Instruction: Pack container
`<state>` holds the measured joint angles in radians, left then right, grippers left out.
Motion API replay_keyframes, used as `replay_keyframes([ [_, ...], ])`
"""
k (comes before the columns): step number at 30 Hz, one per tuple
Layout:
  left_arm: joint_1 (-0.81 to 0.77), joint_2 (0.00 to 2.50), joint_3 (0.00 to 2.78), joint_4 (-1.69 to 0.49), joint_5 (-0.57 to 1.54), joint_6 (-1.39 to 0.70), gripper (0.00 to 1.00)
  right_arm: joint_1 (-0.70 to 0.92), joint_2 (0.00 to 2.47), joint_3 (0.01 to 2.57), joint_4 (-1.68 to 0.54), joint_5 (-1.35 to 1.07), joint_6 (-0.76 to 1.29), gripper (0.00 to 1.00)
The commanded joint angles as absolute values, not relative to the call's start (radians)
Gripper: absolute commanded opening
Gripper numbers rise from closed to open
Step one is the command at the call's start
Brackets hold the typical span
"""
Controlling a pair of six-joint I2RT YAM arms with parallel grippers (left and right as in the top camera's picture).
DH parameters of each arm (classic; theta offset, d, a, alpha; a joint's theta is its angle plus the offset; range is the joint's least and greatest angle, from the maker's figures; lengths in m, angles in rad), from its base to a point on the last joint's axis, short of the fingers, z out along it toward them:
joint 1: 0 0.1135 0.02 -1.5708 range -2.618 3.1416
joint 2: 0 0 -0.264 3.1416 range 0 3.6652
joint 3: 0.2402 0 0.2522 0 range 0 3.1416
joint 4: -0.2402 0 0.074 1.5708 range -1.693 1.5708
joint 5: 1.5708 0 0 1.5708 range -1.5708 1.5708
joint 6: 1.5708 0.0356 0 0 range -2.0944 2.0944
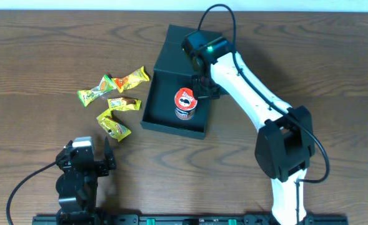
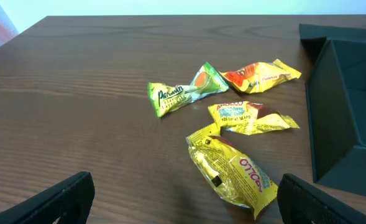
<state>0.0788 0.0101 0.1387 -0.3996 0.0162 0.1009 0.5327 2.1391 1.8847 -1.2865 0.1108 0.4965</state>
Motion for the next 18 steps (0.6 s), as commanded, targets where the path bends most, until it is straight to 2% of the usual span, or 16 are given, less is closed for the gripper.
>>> replay_keyframes([
  [1,0.085,0.004,0.119,-0.404,0.016,0.086,0.95,0.548,2.140,1.873,-1.263,0.060,0.496,0.01],
  [5,0.085,0.004,0.119,-0.404,0.016,0.086,0.95,0.568,2.140,1.873,-1.206,-0.017,0.479,0.01],
  [9,0.085,0.004,0.119,-0.404,0.016,0.086,0.95,0.583,2.140,1.873,-1.087,-0.377,0.268,0.02],
  [13,0.085,0.004,0.119,-0.404,0.016,0.086,0.95,0.572,2.140,1.874,-1.134,-0.223,0.352,0.01],
  [18,0.085,0.004,0.119,-0.404,0.016,0.086,0.95,0.563,2.140,1.874,-1.147,-0.210,0.362,0.01],
])
